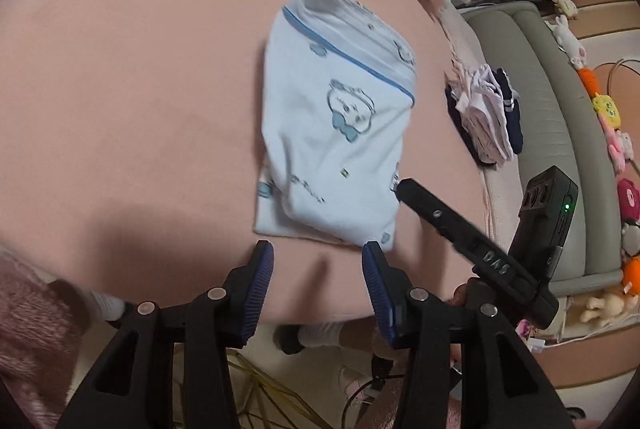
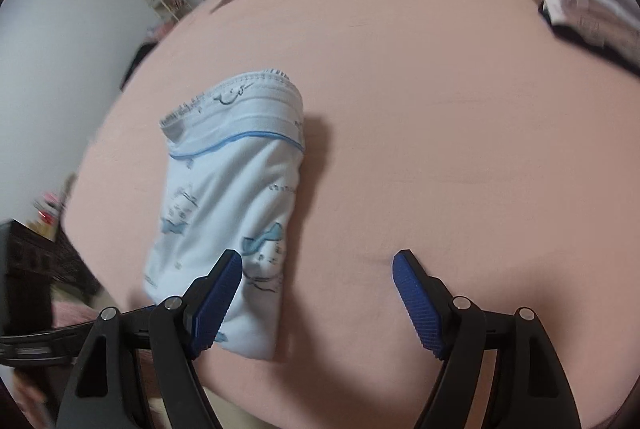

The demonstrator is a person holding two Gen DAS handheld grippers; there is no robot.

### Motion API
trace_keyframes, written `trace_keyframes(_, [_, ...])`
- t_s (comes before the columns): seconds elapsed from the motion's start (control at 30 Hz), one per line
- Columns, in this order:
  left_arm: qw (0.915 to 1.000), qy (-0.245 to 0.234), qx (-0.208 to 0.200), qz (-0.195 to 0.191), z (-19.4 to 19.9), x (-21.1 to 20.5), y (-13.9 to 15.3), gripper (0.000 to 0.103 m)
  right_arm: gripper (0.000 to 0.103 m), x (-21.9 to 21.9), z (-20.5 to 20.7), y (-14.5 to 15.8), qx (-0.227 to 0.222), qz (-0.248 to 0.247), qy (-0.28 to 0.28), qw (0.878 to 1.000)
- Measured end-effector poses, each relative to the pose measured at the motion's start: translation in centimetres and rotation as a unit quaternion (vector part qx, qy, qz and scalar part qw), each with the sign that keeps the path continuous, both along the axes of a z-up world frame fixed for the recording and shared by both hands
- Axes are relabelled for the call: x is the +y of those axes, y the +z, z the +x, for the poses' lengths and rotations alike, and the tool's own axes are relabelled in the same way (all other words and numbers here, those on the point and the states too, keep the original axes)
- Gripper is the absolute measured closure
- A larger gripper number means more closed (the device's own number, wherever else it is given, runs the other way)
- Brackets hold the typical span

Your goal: Fold clothes

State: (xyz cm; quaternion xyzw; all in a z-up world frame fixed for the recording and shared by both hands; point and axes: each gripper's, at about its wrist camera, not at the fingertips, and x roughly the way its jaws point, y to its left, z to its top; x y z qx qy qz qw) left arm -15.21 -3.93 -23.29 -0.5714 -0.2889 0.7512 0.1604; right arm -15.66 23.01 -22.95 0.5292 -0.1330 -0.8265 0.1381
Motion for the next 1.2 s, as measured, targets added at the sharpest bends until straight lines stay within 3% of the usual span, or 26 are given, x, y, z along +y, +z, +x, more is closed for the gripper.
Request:
trace_keyframes(0.2, [0.9986, -0.007, -0.021, 0.049, 0.4, -0.6, -0.4, 0.06, 0.025, 1.4, 1.9, 0.0, -0.006, 0.043, 0.024, 0.999])
trace_keyframes(0.3, [0.9986, 0.0, -0.017, 0.051, 1.5, -4.0, -0.1, 0.061, 0.024, 1.3, 1.5, -0.1, 0.0, 0.061, 0.044, 0.997])
trace_keyframes(0.33, [0.9987, -0.001, -0.017, 0.048, 1.7, -4.4, 0.0, 0.061, 0.024, 1.2, 1.7, -0.1, -0.001, 0.063, 0.054, 0.997])
trace_keyframes(0.37, [0.9989, -0.002, -0.017, 0.043, 1.9, -4.9, 0.1, 0.067, 0.024, 1.1, 1.8, -0.1, 0.0, 0.065, 0.063, 0.996])
trace_keyframes(0.43, [0.9996, -0.025, -0.008, -0.001, 1.4, -4.5, 0.8, 0.082, 0.025, 1.5, 2.3, 0.1, -0.001, 0.061, 0.069, 0.996])
trace_keyframes(0.47, [0.9992, -0.035, -0.004, -0.019, 1.1, -4.0, 1.1, 0.084, 0.025, 1.9, 3.2, 0.2, -0.002, 0.055, 0.068, 0.996])
trace_keyframes(0.67, [0.9993, -0.009, 0.005, -0.035, 0.1, -6.5, 2.2, 0.087, 0.025, 1.1, 6.4, 1.0, -0.013, 0.013, 0.109, 0.994])
trace_keyframes(0.8, [0.9977, 0.02, 0.022, -0.061, -0.6, -8.8, 3.1, 0.087, 0.025, -0.6, 7.4, 1.7, -0.011, 0.032, 0.142, 0.989])
trace_keyframes(0.9, [0.9996, 0.015, 0.012, -0.019, -0.3, -9.3, 2.7, 0.087, 0.025, 0.7, 4.7, 2.6, -0.007, 0.005, 0.106, 0.994])
trace_keyframes(1.03, [0.9993, 0.025, 0.018, 0.023, 0.7, -8.4, 1.9, 0.06, 0.025, 4.6, 1.2, 5.5, 0.056, 0.052, 0.016, 0.997])
trace_keyframes(1.1, [0.9984, 0.026, 0.01, 0.048, 0.7, -7.2, 1.1, 0.059, 0.025, 6.3, -1.0, 6.1, 0.053, 0.045, 0.0, 0.998])
trace_keyframes(1.2, [0.9993, 0.014, 0.033, 0.009, 0.4, -6.0, 1.2, 0.064, 0.025, 2.2, -6.4, 5.7, 0.037, 0.023, -0.003, 0.999])
